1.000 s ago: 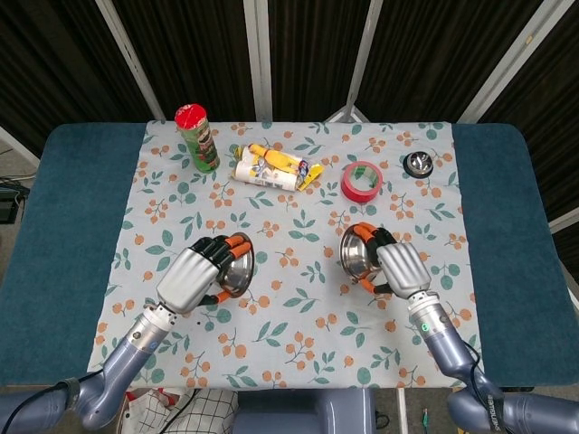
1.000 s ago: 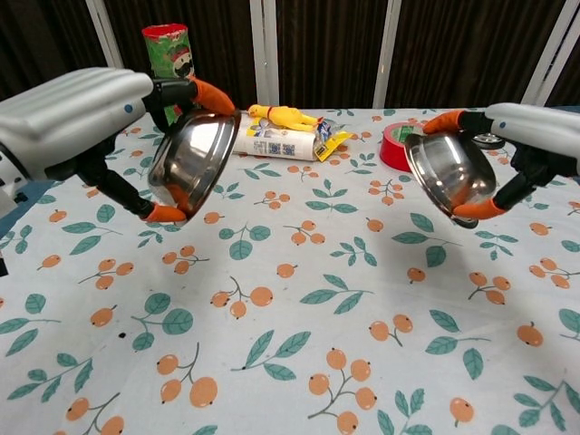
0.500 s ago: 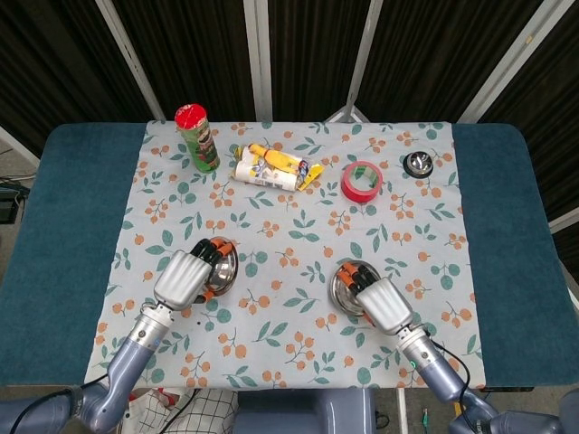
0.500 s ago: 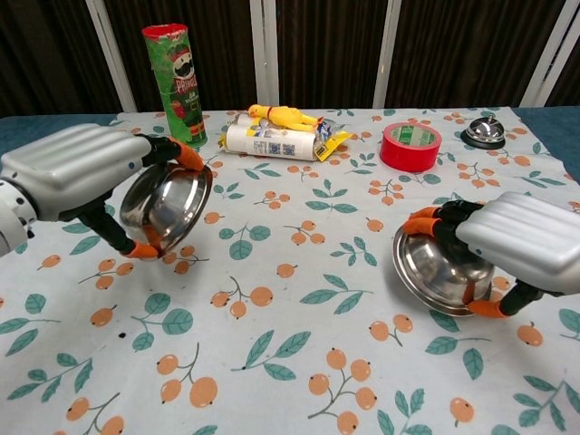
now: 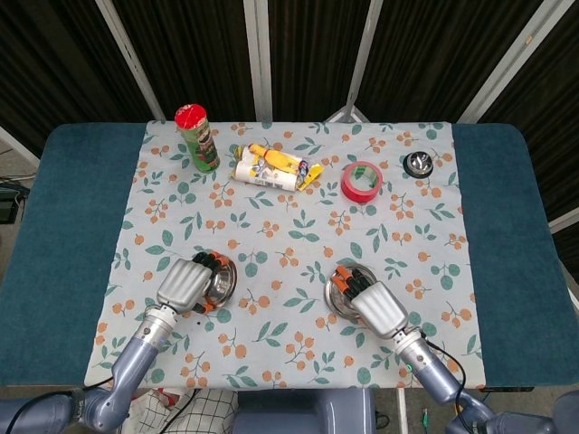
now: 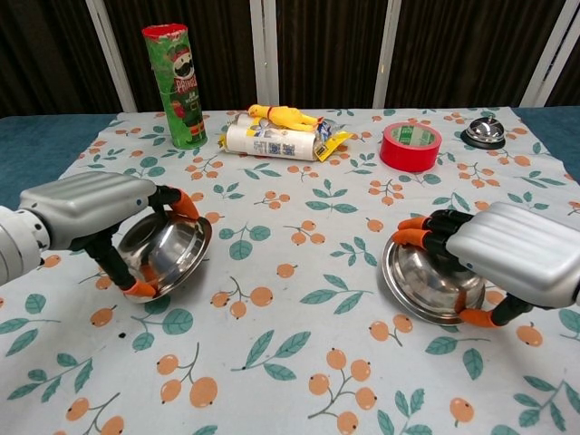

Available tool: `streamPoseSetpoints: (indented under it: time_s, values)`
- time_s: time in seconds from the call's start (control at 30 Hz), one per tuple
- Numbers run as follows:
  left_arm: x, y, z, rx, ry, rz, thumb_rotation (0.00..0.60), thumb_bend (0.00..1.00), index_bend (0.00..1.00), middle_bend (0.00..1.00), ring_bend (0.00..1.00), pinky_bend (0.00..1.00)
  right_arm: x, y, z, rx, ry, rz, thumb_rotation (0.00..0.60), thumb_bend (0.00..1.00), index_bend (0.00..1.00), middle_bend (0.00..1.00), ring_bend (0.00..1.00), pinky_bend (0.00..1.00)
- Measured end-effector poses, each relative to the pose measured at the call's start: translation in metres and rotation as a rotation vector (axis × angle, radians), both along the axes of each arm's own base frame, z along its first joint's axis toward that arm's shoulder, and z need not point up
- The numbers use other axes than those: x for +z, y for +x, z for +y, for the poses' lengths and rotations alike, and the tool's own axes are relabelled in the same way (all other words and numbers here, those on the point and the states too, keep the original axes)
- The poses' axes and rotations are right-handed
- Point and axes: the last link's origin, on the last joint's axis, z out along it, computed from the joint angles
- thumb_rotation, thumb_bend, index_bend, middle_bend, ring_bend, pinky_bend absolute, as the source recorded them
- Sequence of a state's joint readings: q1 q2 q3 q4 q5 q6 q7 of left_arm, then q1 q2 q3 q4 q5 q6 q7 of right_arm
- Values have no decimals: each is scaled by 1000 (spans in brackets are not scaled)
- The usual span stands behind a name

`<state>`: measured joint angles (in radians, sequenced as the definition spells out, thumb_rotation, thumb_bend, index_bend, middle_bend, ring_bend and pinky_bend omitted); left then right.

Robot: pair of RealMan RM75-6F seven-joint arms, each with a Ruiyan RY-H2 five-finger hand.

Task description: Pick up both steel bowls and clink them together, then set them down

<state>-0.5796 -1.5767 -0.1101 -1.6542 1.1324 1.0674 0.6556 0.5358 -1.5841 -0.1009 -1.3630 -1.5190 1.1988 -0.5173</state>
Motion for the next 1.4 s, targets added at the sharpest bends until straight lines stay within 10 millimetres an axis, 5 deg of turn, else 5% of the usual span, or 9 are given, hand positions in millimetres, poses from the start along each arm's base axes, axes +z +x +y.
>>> streamPoseSetpoints:
  time_s: [0.07, 0.23, 0.4, 0.63, 0.83, 1.13, 1.4]
  values:
    - [2, -1, 2, 1, -1, 9, 600, 332, 365, 522, 437, 607, 2, -2, -1, -2, 9, 10, 600, 480, 5, 242, 345, 720]
    - [5, -1, 5, 20, -14, -17, 600, 263, 179, 374, 313, 507, 6, -1, 1, -15, 39, 10, 594, 485, 0, 17, 135, 572]
    - [8, -4, 6, 36, -33, -39, 600, 194, 3, 258, 214, 418, 11, 1, 6, -24, 78, 0, 495, 447, 0, 0, 52, 417]
    - [11, -6, 5, 50, -78, -48, 600, 110, 0, 100, 51, 271, 12, 2, 13, -80, 141, -48, 350, 404, 0, 0, 0, 323]
    - [12, -4, 5, 73, -125, -87, 600, 58, 0, 18, 0, 160, 16, 5, 17, -141, 199, -127, 349, 395, 0, 0, 0, 311]
    - [18, 0, 7, 65, -143, -117, 537, 57, 0, 0, 0, 144, 33, 15, 20, -134, 202, -206, 336, 385, 0, 0, 0, 267]
    - [51, 0, -9, -94, 8, -66, 579, 96, 0, 0, 0, 129, 70, 20, 19, -78, 94, -291, 459, 383, 0, 0, 0, 176]
